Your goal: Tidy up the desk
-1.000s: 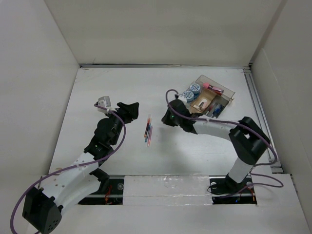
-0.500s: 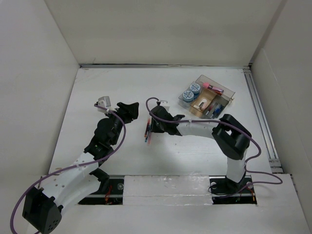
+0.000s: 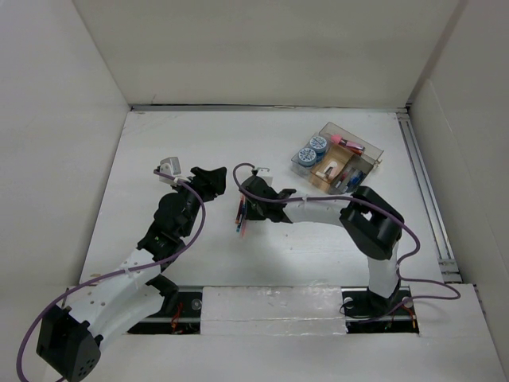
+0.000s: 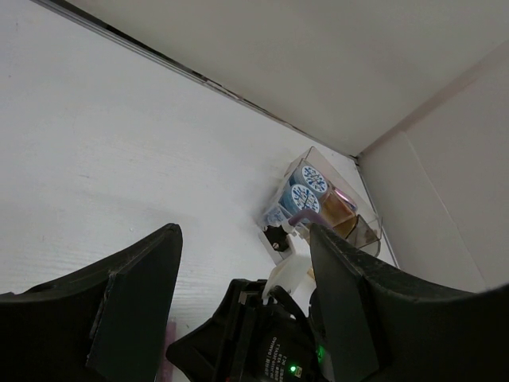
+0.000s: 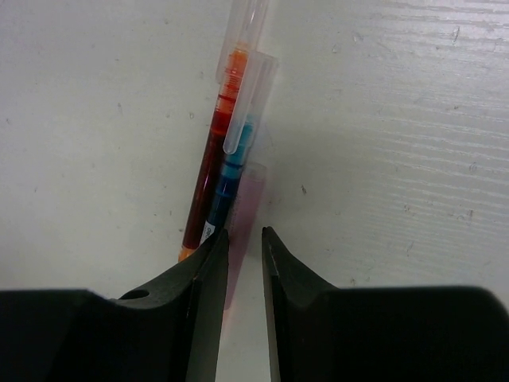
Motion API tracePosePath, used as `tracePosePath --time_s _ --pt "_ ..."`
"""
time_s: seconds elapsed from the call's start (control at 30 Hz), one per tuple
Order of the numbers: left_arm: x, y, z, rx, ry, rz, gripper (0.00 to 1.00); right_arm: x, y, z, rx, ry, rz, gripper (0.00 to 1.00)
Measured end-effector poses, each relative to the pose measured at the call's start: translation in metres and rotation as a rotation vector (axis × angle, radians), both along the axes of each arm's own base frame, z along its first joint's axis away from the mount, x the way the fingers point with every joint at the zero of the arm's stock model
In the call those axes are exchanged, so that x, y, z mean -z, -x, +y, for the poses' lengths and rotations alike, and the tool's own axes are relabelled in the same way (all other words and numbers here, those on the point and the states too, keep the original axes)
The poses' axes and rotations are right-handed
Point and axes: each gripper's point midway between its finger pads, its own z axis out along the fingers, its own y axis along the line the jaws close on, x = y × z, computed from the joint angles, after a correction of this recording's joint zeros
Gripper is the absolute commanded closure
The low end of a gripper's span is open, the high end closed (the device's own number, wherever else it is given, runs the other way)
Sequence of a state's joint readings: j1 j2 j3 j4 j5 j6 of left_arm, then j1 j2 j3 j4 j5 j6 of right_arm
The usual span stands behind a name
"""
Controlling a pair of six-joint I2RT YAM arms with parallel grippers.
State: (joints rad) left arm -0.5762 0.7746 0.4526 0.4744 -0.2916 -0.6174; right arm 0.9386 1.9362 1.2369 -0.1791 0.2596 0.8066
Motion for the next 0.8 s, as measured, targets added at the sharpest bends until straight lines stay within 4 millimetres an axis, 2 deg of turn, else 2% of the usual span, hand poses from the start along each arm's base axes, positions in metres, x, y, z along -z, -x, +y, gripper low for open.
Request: tracePosePath --time_s 0.3,0.43,0.57,0.6,0.63,0.8 --pt "-0.002 0.001 0.0 0.0 0.003 -0.004 0.38 0.001 -0.001 -0.001 0.001 0.019 0.001 0.71" --pt "-0.004 0.001 0.001 0.0 0.006 -0.01 0.38 0.006 -0.005 -0.004 0.023 0.048 0.0 0.77" --pt "-0.004 0.001 0.001 0.0 0.006 -0.01 0.38 0.007 -0.01 -0.009 0.057 0.074 -0.017 0.77" --pt "-0.004 0.001 0.001 0.0 0.006 -0.01 0.38 0.007 -0.011 -0.011 0.064 0.078 -0.02 0.82" --pt "-0.004 0.001 0.001 0.0 0.006 -0.01 0.38 0.007 -0.012 -0.011 0.072 0.08 -0.022 0.92" --pt "-0.004 0.001 0.001 -0.002 0.006 -0.01 0.38 0.007 -0.013 -0.02 0.117 0.073 -0.038 0.99"
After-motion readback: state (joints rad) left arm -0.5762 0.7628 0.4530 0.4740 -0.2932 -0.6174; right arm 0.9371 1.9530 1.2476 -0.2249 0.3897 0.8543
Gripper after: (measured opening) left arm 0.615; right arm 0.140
